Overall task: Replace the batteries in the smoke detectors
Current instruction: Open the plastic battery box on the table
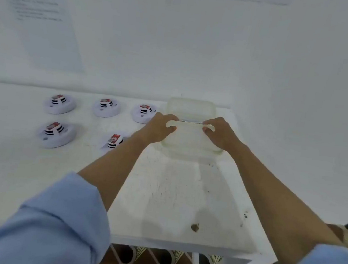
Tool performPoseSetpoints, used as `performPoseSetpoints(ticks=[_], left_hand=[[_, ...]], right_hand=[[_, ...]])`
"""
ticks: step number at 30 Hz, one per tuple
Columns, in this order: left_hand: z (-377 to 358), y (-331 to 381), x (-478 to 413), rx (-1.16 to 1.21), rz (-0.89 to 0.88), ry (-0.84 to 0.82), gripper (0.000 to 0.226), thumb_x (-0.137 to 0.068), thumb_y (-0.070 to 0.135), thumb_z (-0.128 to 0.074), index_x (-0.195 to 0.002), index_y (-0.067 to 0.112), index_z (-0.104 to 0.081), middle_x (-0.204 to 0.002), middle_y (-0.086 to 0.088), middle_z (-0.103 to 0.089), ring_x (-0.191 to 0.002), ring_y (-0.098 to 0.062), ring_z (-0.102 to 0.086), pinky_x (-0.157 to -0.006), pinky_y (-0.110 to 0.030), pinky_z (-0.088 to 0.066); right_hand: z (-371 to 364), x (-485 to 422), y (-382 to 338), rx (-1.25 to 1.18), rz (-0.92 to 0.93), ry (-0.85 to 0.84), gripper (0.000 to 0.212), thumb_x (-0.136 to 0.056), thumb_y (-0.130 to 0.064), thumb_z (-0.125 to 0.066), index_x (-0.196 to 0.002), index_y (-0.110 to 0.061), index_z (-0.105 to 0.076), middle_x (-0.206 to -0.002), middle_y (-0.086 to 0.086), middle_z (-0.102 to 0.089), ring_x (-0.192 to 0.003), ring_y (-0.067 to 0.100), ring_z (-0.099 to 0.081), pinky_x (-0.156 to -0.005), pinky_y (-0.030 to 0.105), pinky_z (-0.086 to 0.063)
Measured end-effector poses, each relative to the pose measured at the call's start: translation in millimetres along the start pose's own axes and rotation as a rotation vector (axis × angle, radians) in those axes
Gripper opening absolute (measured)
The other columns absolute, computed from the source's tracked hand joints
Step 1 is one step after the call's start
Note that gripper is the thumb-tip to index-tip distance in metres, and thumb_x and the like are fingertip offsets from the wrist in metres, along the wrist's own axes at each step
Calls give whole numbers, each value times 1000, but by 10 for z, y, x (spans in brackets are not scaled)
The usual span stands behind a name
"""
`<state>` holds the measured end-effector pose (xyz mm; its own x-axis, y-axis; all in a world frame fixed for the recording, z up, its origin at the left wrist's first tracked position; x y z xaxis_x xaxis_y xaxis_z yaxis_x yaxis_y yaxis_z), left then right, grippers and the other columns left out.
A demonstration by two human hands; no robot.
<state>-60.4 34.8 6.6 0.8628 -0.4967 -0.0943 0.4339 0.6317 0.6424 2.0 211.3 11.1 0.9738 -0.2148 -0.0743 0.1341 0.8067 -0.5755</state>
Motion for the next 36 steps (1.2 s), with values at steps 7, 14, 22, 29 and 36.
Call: performPoseSetpoints(ticks=[7, 14, 22, 29, 36], left_hand=[[-44, -232, 195, 583, 369, -187, 39, -93, 16, -55, -128, 13, -39, -111, -8, -52, -89, -27, -59, -77, -36, -53], [-107, -292, 195, 873, 385, -242, 5, -91, 5, -54, -95, 6, -57, -96, -8, -62, -85, -22, -62, -77, -36, -54], [-191, -331, 156, 948, 447, -268, 23, -92, 3, -51, -114, 11, -49, -98, -5, -60, -88, -19, -58, -81, -34, -49], [-207, -365, 149, 996, 481, -281, 19, -91, 3, -52, -108, 12, -51, -95, -6, -61, -85, -21, -58, -81, -33, -48], [-235, -389, 138, 1015, 489, -295, 10, -91, 5, -53, -99, 11, -54, -95, -6, -61, -86, -19, -58, -80, -30, -49]], right_hand=[[46, 117, 266, -390, -233, -184, 41, -94, -21, -50, -135, -23, -42, -122, 10, -52, -101, 22, -49, -85, 33, -43], [85, 121, 459, -630, -306, -298, 53, -88, -9, -60, -136, -19, -38, -108, 11, -60, -83, 28, -63, -69, 35, -53], [-10, 98, 517, -761, -307, -406, 42, -89, -10, -57, -128, -20, -43, -105, 8, -60, -99, 28, -56, -92, 44, -49], [-5, 65, 534, -784, -273, -392, 30, -88, -12, -60, -112, -30, -58, -109, 26, -56, -90, 30, -46, -95, 42, -46], [46, 94, 486, -718, -240, -345, 34, -87, -11, -61, -113, -33, -57, -91, 14, -44, -74, 25, -42, -70, 31, -40]])
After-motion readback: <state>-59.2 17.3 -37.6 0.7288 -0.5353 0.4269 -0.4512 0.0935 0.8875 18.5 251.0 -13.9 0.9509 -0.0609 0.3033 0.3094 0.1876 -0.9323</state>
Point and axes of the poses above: each hand's wrist, its own x-axis away from the middle knuckle, its own z-axis out of the back of the hand, y = z × x, the point moved 7 cm from there along -x, towards the middle knuckle
